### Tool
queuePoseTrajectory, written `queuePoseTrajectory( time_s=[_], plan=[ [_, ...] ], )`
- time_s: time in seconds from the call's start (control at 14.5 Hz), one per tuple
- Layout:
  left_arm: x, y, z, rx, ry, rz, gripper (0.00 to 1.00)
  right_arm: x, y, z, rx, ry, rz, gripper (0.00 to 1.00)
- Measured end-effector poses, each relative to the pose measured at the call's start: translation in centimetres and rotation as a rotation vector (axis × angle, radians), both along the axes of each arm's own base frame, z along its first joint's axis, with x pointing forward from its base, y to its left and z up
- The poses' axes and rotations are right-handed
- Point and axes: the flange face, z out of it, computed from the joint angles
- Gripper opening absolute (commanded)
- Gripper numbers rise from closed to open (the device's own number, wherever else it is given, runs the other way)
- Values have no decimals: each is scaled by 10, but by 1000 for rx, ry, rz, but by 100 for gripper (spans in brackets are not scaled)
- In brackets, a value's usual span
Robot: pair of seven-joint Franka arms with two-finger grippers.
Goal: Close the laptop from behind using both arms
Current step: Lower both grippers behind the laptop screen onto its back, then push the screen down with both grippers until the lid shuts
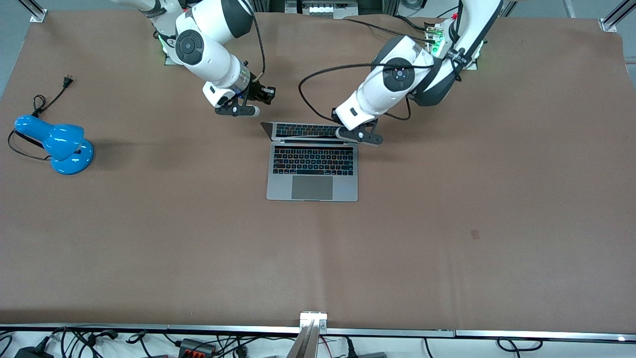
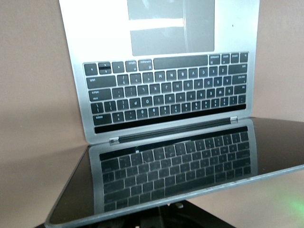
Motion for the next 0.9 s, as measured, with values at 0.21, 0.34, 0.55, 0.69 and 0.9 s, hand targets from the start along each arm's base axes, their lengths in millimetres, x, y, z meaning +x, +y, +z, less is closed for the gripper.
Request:
queuePoseTrajectory(
  time_s=[0.21, 0.34, 0.55, 0.69, 0.9],
  plan=[
    [13, 1, -3, -11, 1, 16, 1, 13, 4, 2, 12, -18, 7, 0],
    [20, 3, -7, 1, -11, 5, 1, 26, 10, 1, 15, -24, 3, 0],
    [28, 6, -14, 20, -25, -11, 1, 48, 13, -11, 9, -20, -6, 0],
    [31, 7, -17, 22, -22, -7, 1, 64, 10, -20, 6, -18, -16, 0],
    [33, 8, -22, 24, -14, -6, 1, 93, -2, -37, -3, -10, -54, 0]
  ],
)
